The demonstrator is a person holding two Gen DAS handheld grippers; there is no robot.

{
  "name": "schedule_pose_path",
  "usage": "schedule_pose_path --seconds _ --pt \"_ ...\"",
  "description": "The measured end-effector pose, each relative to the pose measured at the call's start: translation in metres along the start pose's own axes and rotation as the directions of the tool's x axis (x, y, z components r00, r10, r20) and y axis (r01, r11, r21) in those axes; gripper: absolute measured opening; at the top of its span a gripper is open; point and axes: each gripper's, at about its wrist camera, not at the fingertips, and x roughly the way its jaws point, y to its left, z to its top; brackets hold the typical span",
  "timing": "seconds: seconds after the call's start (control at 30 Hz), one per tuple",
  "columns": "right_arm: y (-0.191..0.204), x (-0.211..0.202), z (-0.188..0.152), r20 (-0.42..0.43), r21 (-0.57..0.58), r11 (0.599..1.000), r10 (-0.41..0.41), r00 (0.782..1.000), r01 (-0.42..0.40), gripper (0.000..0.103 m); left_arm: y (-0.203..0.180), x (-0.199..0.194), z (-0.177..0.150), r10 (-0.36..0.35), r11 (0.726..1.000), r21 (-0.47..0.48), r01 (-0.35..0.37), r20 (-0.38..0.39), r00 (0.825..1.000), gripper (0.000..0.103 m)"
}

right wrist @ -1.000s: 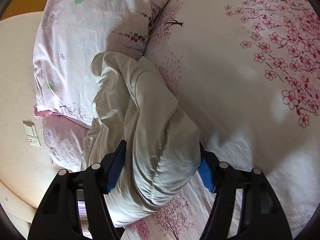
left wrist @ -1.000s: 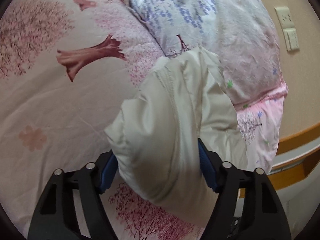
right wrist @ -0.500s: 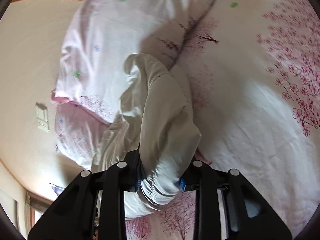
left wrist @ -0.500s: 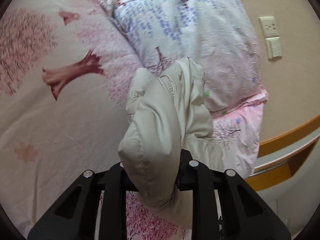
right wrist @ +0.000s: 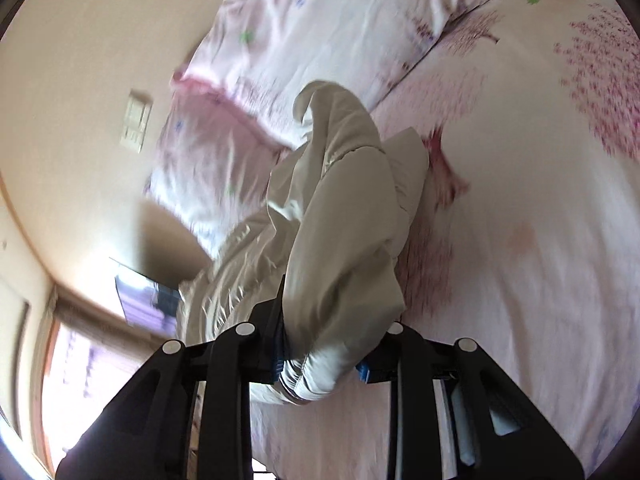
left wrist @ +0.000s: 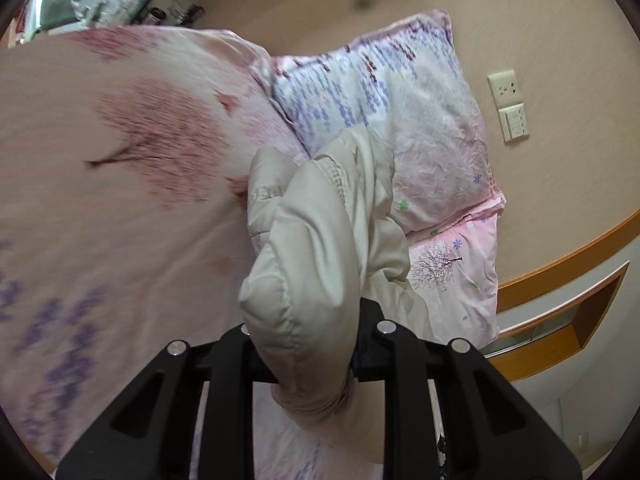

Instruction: Fold large clothes

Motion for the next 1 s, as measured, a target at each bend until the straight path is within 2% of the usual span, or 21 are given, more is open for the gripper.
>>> schedule_pose_path --seconds 0.07,0.1,0.2,0.23,0.3,0.37,0.43,0.47,0.5,0.57,0.63,0.7,0.8,0.87,1.0 --pt "0.002 0.0 -0.011 -0.025 -0.048 0.998 -0.043 0.999 0.042 0.03 0.009 -0.005 -0.002 0.021 1.0 0.006 -0.021 -0.004 1.0 0.024" --pt "0.002 -0.001 -0.015 -0.028 -0.082 0.993 -0.089 0.996 0.086 0.032 0.014 -0.004 -0.003 0.03 1.0 -0.001 -0.03 -0.011 0.999 0.025" --pt "0.003 -0.007 -0.016 -0.021 -0.1 0.984 -0.151 0.988 0.148 0.045 0.027 0.001 -0.006 0.043 0.999 -0.032 -0.044 -0.02 0.999 0.033" --pt "0.007 -0.012 -0.015 0.006 -0.114 0.976 -0.184 0.983 0.183 0.052 0.028 0.001 -0.006 0.044 0.998 -0.032 -0.044 -0.017 0.999 0.036" --pt "0.021 -0.026 -0.011 0.112 -0.167 0.943 -0.271 0.956 0.287 0.062 0.028 0.001 -0.006 0.04 0.999 -0.025 -0.04 -0.015 0.999 0.043" --pt "0.038 -0.035 -0.006 0.195 -0.193 0.923 -0.297 0.935 0.333 0.063 0.027 0.001 -0.006 0.029 0.999 -0.021 -0.03 -0.013 0.999 0.056" --pt "0.06 -0.032 -0.002 0.239 -0.243 0.909 -0.281 0.929 0.337 0.063 0.027 0.001 -0.007 0.022 1.0 -0.021 -0.022 -0.007 1.0 0.061" --pt "0.081 -0.024 -0.002 0.24 -0.3 0.896 -0.26 0.935 0.327 0.061 0.027 0.001 -0.008 0.021 1.0 -0.02 -0.021 -0.006 1.0 0.063" --pt "0.094 -0.015 -0.003 0.23 -0.339 0.887 -0.246 0.942 0.314 0.057 0.027 0.001 -0.009 0.023 1.0 -0.022 -0.023 0.0 1.0 0.064" --pt "0.125 0.011 -0.007 0.176 -0.427 0.863 -0.213 0.961 0.27 0.04 0.028 0.002 -0.009 0.027 0.999 -0.025 -0.027 0.004 1.0 0.065" --pt "0.159 0.048 -0.013 0.073 -0.5 0.847 -0.166 0.983 0.18 0.03 0.031 0.002 -0.01 0.03 0.999 -0.033 -0.03 0.008 1.0 0.065" --pt "0.183 0.08 -0.018 -0.008 -0.526 0.842 -0.145 0.989 0.119 0.027 0.033 0.003 -0.01 0.043 0.998 -0.036 -0.042 0.017 0.999 0.065" --pt "0.209 0.124 -0.03 -0.108 -0.553 0.83 -0.149 0.983 0.065 0.025 0.034 0.004 -0.01 0.053 0.998 -0.04 -0.051 0.03 0.998 0.065" --pt "0.219 0.144 -0.04 -0.132 -0.571 0.819 -0.166 0.977 0.062 0.025 0.034 0.004 -0.01 0.05 0.998 -0.046 -0.049 0.032 0.998 0.065" --pt "0.223 0.183 -0.052 -0.189 -0.55 0.832 -0.209 0.96 0.073 0.025 0.036 0.007 -0.007 0.063 0.997 -0.055 -0.061 0.041 0.997 0.065"
